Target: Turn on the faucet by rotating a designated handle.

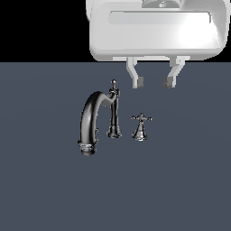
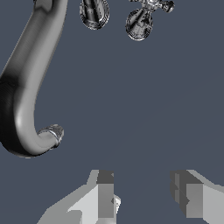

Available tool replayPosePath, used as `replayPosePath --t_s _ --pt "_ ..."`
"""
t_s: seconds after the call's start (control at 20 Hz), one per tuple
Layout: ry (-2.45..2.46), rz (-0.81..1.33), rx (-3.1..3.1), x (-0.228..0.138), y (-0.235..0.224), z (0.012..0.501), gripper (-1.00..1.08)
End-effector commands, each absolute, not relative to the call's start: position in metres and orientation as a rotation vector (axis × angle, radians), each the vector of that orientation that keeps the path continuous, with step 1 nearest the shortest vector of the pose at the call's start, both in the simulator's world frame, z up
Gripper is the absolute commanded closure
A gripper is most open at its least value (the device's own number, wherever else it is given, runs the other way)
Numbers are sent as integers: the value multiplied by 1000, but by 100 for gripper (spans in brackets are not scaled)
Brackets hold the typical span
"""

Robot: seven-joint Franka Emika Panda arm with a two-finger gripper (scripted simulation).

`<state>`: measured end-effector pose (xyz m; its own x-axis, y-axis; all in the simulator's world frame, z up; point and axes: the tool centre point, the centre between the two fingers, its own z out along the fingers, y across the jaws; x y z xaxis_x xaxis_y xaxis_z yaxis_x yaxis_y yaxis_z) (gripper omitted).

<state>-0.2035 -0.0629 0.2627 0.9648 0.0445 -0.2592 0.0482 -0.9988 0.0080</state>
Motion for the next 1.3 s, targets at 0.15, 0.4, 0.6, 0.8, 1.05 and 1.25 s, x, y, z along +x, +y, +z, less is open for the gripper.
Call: replayPosePath --t_s 0.15,0.4,0.6,0.8,1.05,1.25 --pt "213 -319 3116 -148 -41 215 -16" --pt "-20 -182 3123 -96 -114 185 28" --pt "-273 -198 3058 -105 -175 144 11" --pt "-329 -93 3092 -57 -146 106 65" --pt "-329 68 3069 -11 -171 97 29" --pt "-168 183 3122 38 -59 83 17"
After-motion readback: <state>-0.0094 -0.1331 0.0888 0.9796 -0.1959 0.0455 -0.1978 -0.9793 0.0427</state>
